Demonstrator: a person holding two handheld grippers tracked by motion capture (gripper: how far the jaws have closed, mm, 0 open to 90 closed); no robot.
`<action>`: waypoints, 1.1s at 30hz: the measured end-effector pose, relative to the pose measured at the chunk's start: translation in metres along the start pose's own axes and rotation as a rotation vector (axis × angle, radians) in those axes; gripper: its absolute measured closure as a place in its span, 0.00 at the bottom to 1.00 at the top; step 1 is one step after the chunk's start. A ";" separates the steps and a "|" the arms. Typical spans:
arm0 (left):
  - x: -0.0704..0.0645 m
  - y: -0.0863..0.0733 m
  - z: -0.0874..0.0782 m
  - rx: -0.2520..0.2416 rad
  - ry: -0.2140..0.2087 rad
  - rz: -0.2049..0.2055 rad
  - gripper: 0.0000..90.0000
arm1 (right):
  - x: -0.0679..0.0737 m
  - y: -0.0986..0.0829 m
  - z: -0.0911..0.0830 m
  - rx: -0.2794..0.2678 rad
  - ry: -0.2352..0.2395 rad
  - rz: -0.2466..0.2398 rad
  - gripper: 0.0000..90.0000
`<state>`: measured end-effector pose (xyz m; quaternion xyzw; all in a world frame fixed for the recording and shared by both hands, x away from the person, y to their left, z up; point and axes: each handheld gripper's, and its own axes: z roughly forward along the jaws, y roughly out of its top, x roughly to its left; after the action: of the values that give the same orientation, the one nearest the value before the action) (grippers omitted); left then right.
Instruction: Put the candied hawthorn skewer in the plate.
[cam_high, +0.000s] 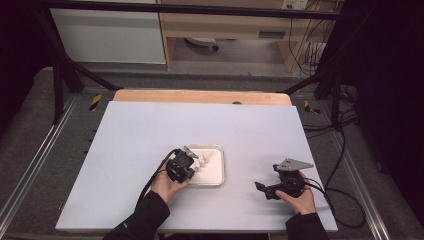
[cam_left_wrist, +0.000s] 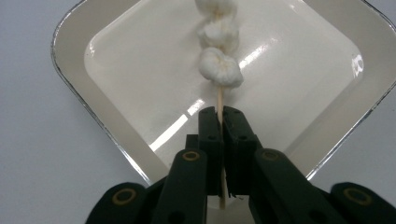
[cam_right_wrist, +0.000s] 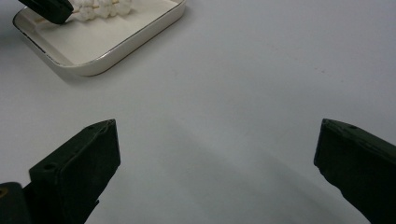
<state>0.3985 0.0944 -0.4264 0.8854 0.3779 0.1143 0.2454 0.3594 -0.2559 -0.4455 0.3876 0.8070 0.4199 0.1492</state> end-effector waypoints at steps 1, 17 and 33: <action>0.000 0.000 -0.001 -0.003 -0.003 0.000 0.94 | 0.000 0.000 0.000 0.000 0.002 0.000 0.01; 0.016 -0.006 -0.032 -0.158 -0.060 0.007 0.53 | 0.000 0.001 -0.001 -0.006 0.005 0.009 0.01; 0.046 -0.057 -0.061 -0.274 -0.089 -0.022 0.10 | -0.001 0.001 -0.002 -0.006 0.009 0.031 0.01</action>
<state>0.3713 0.1832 -0.4034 0.8436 0.3573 0.1227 0.3816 0.3592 -0.2571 -0.4431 0.3979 0.8002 0.4263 0.1402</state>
